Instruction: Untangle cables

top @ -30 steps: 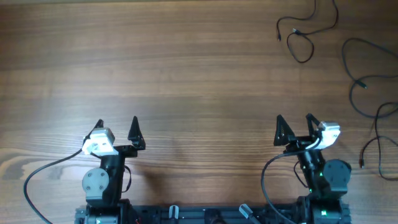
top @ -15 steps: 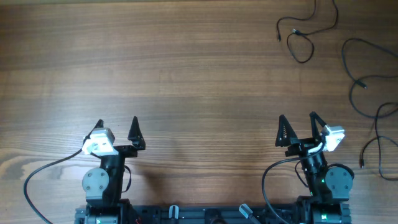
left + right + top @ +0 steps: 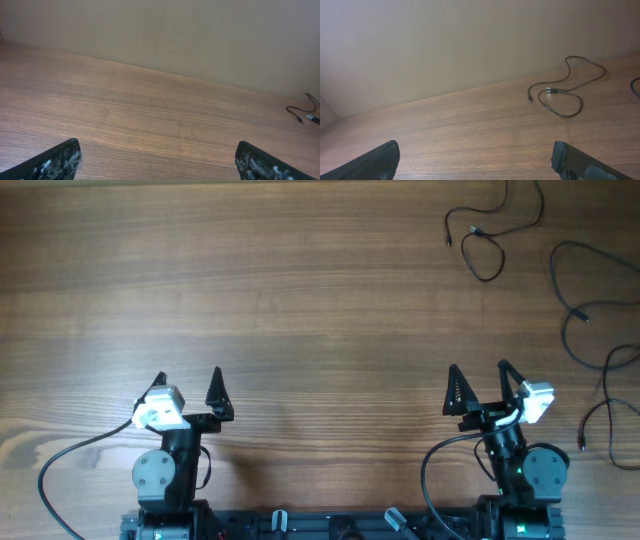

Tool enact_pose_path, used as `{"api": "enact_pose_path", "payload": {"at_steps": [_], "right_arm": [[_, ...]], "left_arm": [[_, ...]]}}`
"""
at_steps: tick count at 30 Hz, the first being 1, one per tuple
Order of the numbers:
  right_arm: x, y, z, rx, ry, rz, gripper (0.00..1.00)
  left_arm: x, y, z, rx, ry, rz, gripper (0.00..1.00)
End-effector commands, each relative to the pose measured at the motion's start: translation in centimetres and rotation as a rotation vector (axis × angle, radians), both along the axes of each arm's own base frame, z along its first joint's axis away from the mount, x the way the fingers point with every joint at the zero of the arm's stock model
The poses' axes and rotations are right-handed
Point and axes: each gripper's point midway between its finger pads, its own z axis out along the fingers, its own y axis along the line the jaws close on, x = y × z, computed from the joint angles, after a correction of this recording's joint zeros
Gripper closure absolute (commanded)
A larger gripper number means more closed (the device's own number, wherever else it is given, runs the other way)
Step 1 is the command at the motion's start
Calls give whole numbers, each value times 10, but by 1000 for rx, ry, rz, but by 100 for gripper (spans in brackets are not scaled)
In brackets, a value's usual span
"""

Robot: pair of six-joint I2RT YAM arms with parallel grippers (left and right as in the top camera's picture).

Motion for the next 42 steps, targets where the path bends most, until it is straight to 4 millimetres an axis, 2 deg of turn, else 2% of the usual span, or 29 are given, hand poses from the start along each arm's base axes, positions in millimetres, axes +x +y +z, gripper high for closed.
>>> {"api": "enact_pose_path", "payload": {"at_steps": [1,7,10,17,19,26,37,42], "right_arm": [[0,-2,2,3,-9,-10,0],[0,-2,2,1,-9,-13,0],[1,-11,1,-13,-7,-63,0],[1,-11,0,-543,-85,-66,0],[1,-11,0,-632,-98,-66,0],[2,-11,-1,-516,-78,-62,0],[7,-12,-23,-517,18,-42,0],[7,-12,-24,-516,24,-43,0]], "left_arm": [[0,0,-2,18,0,-7,0],[0,0,-2,18,1,-7,0],[0,0,-2,18,1,-7,0],[0,0,-2,18,1,-7,0],[0,0,-2,18,0,-7,0],[0,0,-2,18,1,-7,0],[0,0,-2,18,1,-7,0],[0,0,-2,18,1,-7,0]]}}
